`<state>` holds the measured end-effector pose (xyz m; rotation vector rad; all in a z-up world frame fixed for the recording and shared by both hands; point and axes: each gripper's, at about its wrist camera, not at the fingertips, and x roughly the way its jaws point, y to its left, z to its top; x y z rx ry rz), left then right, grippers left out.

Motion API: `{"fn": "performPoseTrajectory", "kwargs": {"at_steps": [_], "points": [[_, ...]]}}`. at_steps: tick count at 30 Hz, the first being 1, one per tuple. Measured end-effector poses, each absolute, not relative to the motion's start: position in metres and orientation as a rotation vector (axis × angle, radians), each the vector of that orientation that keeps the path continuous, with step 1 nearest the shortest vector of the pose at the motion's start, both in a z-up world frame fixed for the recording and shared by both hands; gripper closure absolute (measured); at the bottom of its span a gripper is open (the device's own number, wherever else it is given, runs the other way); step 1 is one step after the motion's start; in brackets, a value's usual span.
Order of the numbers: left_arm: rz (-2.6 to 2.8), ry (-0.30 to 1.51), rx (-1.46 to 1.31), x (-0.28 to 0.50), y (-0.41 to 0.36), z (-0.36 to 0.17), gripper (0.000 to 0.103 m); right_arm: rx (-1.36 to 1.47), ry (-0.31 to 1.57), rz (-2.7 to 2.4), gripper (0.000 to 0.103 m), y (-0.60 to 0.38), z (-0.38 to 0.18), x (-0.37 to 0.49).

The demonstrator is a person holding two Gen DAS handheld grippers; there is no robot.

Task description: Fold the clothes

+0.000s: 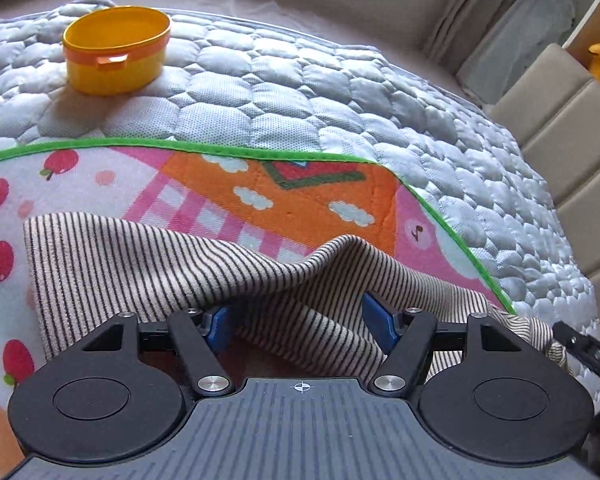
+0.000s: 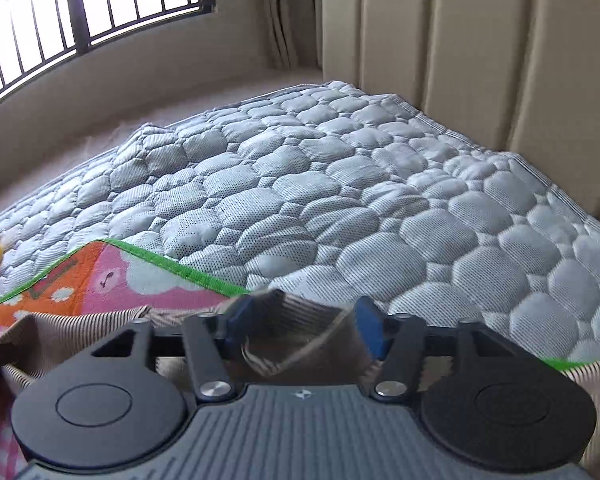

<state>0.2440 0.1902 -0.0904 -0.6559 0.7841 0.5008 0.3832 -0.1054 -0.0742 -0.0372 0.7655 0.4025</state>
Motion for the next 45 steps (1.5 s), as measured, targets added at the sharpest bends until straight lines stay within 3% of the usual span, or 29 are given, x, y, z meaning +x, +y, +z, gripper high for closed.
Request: {"fn": "performPoseTrajectory", "kwargs": {"at_steps": [5, 11, 16, 21, 26, 28, 30, 32, 43, 45], "points": [[0.326, 0.768, -0.663, 0.244, 0.168, -0.08, 0.019, 0.009, 0.856, 0.388, 0.0, -0.168, -0.084, 0.3], [0.061, 0.785, -0.589, 0.243, 0.111, -0.071, 0.011, 0.038, 1.062, 0.307, 0.0, -0.197, -0.125, 0.25], [-0.14, 0.821, -0.545, 0.239, 0.074, -0.072, 0.007, 0.034, 1.069, 0.253, 0.0, -0.189, -0.13, 0.248], [-0.136, 0.891, -0.506, 0.242, 0.063, -0.086, 0.007, 0.222, 0.955, 0.303, 0.0, -0.226, -0.109, 0.251], [-0.108, 0.965, -0.527, 0.246, 0.065, -0.102, 0.007, 0.28, 0.722, 0.003, 0.0, -0.298, -0.08, 0.274], [-0.098, 0.987, -0.529, 0.247, 0.065, -0.106, 0.007, 0.291, 0.674, -0.08, 0.008, -0.33, -0.079, 0.284], [-0.097, 0.992, -0.524, 0.247, 0.064, -0.108, 0.007, 0.295, 0.656, -0.155, 0.036, -0.364, -0.082, 0.296], [-0.107, 0.986, -0.518, 0.246, 0.062, -0.106, 0.007, 0.326, 0.658, -0.252, 0.05, -0.396, -0.092, 0.304], [-0.105, 1.004, -0.505, 0.248, 0.057, -0.111, 0.007, 0.492, 0.604, -0.353, 0.055, -0.443, -0.137, 0.335], [-0.098, 1.004, -0.51, 0.25, 0.059, -0.112, 0.008, 0.479, 0.581, -0.338, 0.073, -0.439, -0.138, 0.34]]}}
